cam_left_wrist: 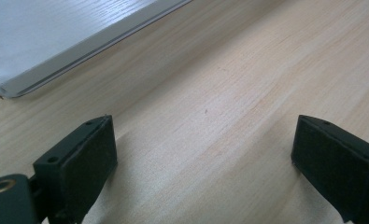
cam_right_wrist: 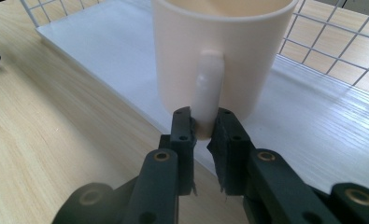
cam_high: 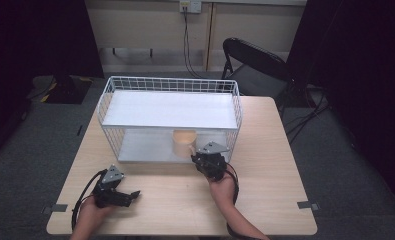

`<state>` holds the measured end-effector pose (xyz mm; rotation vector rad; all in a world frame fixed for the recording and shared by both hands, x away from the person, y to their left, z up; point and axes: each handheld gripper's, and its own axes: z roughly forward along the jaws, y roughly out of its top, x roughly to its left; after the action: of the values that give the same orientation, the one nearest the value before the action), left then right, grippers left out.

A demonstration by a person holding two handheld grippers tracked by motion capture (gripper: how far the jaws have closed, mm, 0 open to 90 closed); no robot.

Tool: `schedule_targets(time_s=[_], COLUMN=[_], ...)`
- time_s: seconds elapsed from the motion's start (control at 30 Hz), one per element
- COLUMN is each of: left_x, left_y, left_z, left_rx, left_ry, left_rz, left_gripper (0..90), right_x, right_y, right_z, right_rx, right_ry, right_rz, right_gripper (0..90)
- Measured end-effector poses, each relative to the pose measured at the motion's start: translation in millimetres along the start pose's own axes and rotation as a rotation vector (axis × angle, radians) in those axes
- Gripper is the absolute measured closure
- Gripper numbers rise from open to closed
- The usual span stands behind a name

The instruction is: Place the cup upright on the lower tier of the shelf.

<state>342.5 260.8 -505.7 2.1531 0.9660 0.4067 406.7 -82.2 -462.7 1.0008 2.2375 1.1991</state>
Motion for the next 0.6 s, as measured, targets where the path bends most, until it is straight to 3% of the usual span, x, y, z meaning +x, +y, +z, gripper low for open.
schedule_targets(time_s=[0.13, 0.6], left_x=[0.0, 0.0], left_y=[0.0, 0.0], left_z=[0.0, 0.0], left_rx=[0.0, 0.0], left_ry=[0.0, 0.0], left_rz=[0.0, 0.0], left_gripper=[6.3, 6.3], right_x=[0.2, -3.5], right_y=[1.0, -6.6], right_z=[0.9, -15.2], right_rx=[0.0, -0.006], right_ry=[0.0, 0.001], right_rz=[0.004, 0.031], right_gripper=[78.2, 51.3])
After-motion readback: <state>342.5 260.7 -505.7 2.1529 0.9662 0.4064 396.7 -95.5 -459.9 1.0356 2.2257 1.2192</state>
